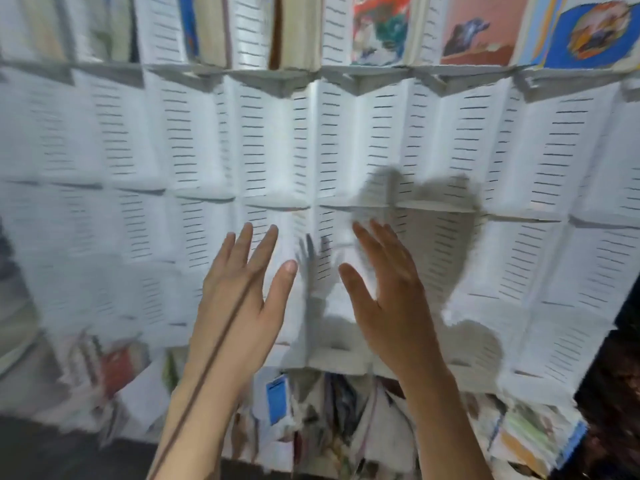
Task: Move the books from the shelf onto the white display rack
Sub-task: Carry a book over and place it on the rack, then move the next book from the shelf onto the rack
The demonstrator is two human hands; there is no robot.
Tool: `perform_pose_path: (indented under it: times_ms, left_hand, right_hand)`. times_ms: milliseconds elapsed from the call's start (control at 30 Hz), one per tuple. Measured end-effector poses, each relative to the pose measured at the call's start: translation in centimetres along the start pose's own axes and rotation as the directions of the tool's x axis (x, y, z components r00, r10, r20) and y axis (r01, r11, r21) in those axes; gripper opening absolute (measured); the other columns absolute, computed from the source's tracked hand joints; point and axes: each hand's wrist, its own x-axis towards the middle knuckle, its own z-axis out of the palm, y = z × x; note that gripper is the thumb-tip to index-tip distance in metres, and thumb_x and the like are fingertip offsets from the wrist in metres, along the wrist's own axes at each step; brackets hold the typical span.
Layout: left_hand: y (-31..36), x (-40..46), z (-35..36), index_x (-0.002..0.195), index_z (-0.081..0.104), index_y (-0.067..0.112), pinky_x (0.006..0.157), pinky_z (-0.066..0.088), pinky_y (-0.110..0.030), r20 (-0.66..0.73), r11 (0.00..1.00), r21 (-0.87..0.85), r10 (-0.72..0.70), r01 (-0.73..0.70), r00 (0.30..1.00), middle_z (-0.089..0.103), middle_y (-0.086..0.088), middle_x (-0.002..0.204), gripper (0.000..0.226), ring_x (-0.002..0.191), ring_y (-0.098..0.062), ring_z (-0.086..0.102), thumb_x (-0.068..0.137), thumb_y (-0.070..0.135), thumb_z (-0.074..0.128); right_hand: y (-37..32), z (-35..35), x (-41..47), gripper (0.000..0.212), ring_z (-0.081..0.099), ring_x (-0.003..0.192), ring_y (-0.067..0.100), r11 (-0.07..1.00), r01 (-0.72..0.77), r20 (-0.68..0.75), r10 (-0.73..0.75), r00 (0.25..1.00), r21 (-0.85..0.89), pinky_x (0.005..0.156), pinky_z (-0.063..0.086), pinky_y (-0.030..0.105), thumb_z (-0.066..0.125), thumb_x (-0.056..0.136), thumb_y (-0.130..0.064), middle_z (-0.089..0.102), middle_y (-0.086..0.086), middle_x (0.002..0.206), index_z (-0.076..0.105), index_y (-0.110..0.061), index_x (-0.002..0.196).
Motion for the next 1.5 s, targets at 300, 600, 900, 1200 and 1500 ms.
perform_pose_path:
  times_ms: [300, 600, 900, 1200, 1500]
  left_hand:
    - [-12.4, -7.9, -14.7, 0.154, 0.022, 0.042, 0.125, 0.008, -0.036, -0.058, 0.975, 0.134, -0.172, 0.178, 0.983, 0.012, 0.009, 0.166, 0.078, 0.153, -0.007, 0.001, 0.087, 0.079, 0.008]
    - [-22.1, -12.2, -24.7, 0.156, 0.023, 0.038, 0.125, 0.012, -0.040, -0.204, 0.929, 0.153, -0.303, 0.336, 0.931, 0.015, 0.007, 0.166, 0.072, 0.152, -0.005, -0.001, 0.093, 0.071, 0.015]
    - [-33.7, -9.8, -31.5, 0.155, 0.024, 0.039, 0.124, 0.010, -0.035, -0.352, 0.848, 0.198, -0.406, 0.492, 0.843, 0.013, 0.010, 0.165, 0.074, 0.152, -0.005, -0.002, 0.091, 0.073, 0.014]
    - [-46.5, -2.1, -41.1, 0.155, 0.025, 0.039, 0.121, 0.006, -0.030, -0.495, 0.740, 0.254, -0.454, 0.623, 0.741, 0.012, 0.010, 0.165, 0.075, 0.152, -0.006, -0.001, 0.091, 0.074, 0.012]
    - [-58.9, -0.4, -49.9, 0.155, 0.024, 0.041, 0.118, 0.005, -0.027, -0.607, 0.634, 0.201, -0.518, 0.747, 0.602, 0.012, 0.011, 0.165, 0.076, 0.152, -0.003, -0.001, 0.089, 0.076, 0.010]
  right_hand:
    - [-15.5, 12.3, -4.5, 0.055, 0.022, 0.148, 0.008, 0.975, 0.086, 0.097, -0.108, 0.989, 0.206, 0.112, 0.016, 0.013, 0.046, 0.098, -0.051, 0.034, -0.005, 0.157, 0.043, -0.026, 0.148]
    - [-26.6, 22.7, -5.3, 0.056, 0.026, 0.147, 0.013, 0.902, 0.274, 0.178, -0.346, 0.921, 0.335, 0.116, 0.022, 0.020, 0.044, 0.097, -0.046, 0.037, 0.001, 0.156, 0.044, -0.020, 0.147]
    - [-35.6, 36.4, -1.2, 0.058, 0.024, 0.146, 0.006, 0.836, 0.271, 0.271, -0.434, 0.859, 0.477, 0.113, 0.008, 0.005, 0.039, 0.095, -0.054, 0.036, -0.004, 0.157, 0.043, -0.029, 0.147]
    - [-46.5, 52.2, 8.0, 0.058, 0.018, 0.148, 0.005, 0.754, 0.225, 0.378, -0.535, 0.755, 0.617, 0.110, 0.008, 0.007, 0.043, 0.094, -0.048, 0.029, -0.008, 0.159, 0.037, -0.031, 0.149]
    - [-58.7, 66.3, 10.4, 0.061, 0.022, 0.146, 0.003, 0.661, 0.269, 0.384, -0.667, 0.638, 0.701, 0.112, 0.013, 0.009, 0.040, 0.095, -0.053, 0.034, -0.008, 0.158, 0.042, -0.025, 0.149]
